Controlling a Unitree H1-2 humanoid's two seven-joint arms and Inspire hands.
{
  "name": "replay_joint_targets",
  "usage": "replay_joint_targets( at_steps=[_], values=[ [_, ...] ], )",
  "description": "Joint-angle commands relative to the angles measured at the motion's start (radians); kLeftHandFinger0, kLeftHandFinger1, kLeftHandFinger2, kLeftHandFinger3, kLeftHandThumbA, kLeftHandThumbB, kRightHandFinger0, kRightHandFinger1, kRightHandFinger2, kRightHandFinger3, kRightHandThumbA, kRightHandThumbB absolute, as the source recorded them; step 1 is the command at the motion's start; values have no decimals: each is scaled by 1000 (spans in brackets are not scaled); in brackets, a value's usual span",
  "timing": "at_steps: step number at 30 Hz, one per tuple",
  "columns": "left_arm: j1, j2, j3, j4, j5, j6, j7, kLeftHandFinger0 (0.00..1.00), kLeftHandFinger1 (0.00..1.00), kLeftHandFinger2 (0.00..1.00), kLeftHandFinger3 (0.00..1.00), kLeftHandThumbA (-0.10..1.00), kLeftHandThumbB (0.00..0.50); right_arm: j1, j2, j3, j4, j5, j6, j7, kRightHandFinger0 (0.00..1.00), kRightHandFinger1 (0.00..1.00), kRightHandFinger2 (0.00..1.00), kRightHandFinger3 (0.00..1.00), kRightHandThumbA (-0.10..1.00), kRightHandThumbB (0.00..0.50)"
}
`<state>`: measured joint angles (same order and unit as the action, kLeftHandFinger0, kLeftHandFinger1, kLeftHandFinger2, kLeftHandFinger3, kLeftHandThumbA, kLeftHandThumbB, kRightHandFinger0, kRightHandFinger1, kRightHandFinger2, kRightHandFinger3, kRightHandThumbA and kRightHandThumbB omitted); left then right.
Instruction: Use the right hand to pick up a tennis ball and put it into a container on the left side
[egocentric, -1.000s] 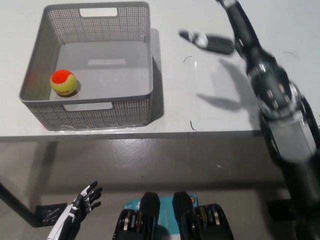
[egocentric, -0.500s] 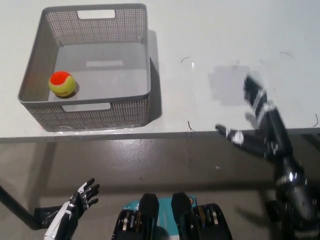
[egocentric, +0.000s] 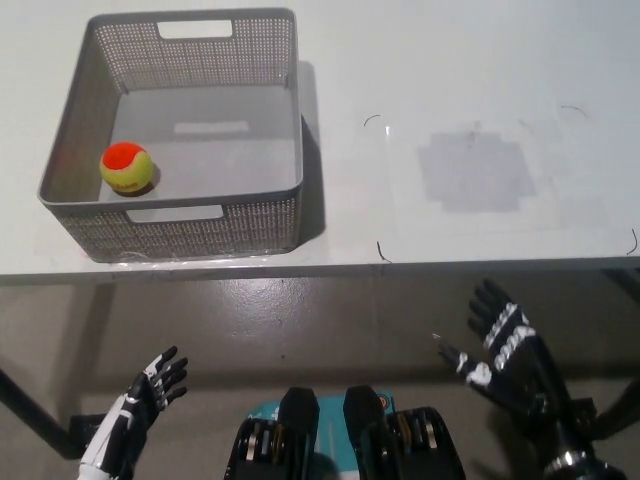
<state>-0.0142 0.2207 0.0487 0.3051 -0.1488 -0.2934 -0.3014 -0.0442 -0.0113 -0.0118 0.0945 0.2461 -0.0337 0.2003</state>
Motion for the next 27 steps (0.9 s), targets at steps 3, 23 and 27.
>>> replay_joint_targets(
  at_steps=[3, 23, 27],
  values=[
    [-22, 13, 10, -16, -25, -19, -7, 1000, 1000, 1000, 1000, 1000, 260, 3, 2, 6, 7, 53, -5, 50, 1000, 1000, 1000, 1000, 931, 119],
    [-32, -2, 15, -3, -10, -15, 19, 1000, 1000, 1000, 1000, 1000, 237, 27, 3, 38, 45, -71, -2, -22, 1000, 1000, 1000, 1000, 1000, 115],
    [-37, -1, 16, 2, -9, -12, 21, 1000, 1000, 1000, 1000, 1000, 223, 18, 7, 34, 47, -75, 13, -33, 1000, 1000, 1000, 1000, 1000, 103]
  ],
)
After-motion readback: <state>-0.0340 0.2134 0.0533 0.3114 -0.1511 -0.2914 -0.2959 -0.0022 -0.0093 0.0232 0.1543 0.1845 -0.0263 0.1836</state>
